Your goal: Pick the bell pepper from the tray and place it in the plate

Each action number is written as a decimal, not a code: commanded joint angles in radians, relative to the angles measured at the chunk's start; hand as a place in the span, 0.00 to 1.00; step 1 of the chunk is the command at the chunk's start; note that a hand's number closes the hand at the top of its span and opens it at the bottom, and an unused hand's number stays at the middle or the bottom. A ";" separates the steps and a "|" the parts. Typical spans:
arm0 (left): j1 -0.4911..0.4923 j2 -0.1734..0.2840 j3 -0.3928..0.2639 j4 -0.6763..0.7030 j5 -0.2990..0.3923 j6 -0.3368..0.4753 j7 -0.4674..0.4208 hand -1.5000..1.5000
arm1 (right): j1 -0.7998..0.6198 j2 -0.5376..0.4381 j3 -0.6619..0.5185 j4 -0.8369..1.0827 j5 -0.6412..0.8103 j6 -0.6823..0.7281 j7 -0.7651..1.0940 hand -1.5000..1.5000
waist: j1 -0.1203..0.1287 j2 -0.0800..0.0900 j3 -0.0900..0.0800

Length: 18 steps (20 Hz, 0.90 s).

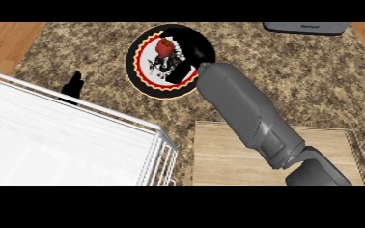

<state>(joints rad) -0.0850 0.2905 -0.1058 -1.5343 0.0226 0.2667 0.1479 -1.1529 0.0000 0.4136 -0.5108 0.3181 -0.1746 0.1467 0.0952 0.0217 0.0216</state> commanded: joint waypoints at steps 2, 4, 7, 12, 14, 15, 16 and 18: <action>0.010 -0.058 -0.058 0.031 0.019 -0.021 0.069 0.50 | 0.044 0.000 -0.163 -0.069 -0.184 -0.082 -0.192 0.00 | -0.026 0.013 -0.017; 0.041 -0.048 -0.042 0.050 0.026 -0.036 0.030 0.50 | 0.057 0.000 -0.227 -0.052 -0.238 -0.061 -0.261 0.00 | -0.036 0.014 -0.019; 0.029 -0.058 -0.055 0.040 0.013 -0.037 0.037 0.50 | 0.061 0.000 -0.251 -0.018 -0.324 -0.035 -0.310 0.00 | -0.021 0.010 -0.020; 0.053 -0.081 -0.055 0.046 0.014 -0.034 0.041 0.50 | 0.059 0.000 -0.281 0.079 -0.329 0.081 -0.425 0.00 | -0.040 0.007 -0.021; 0.038 -0.072 -0.050 0.048 0.004 -0.039 0.045 0.50 | 0.068 0.000 -0.296 0.102 -0.345 0.087 -0.483 0.00 | -0.041 0.006 -0.021; 0.023 -0.075 -0.054 0.044 -0.006 -0.030 0.072 0.50 | 0.022 0.000 -0.303 0.102 -0.365 0.064 -0.463 0.00 | -0.036 0.004 -0.021; 0.014 -0.053 -0.020 0.067 0.031 -0.065 0.064 0.50 | 0.073 0.000 -0.303 0.127 -0.343 0.094 -0.537 0.00 | -0.042 0.013 -0.021; 0.029 -0.075 -0.050 0.046 -0.003 -0.046 0.051 0.50 | 0.041 0.000 -0.294 0.154 -0.356 0.097 -0.546 0.00 | -0.028 0.009 -0.021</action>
<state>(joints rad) -0.0545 0.2873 -0.0779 -1.5581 0.0071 0.2484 0.1555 -1.0950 -0.0006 0.1278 -0.4084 -0.0234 -0.0986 -0.3381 0.0680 0.0185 0.0181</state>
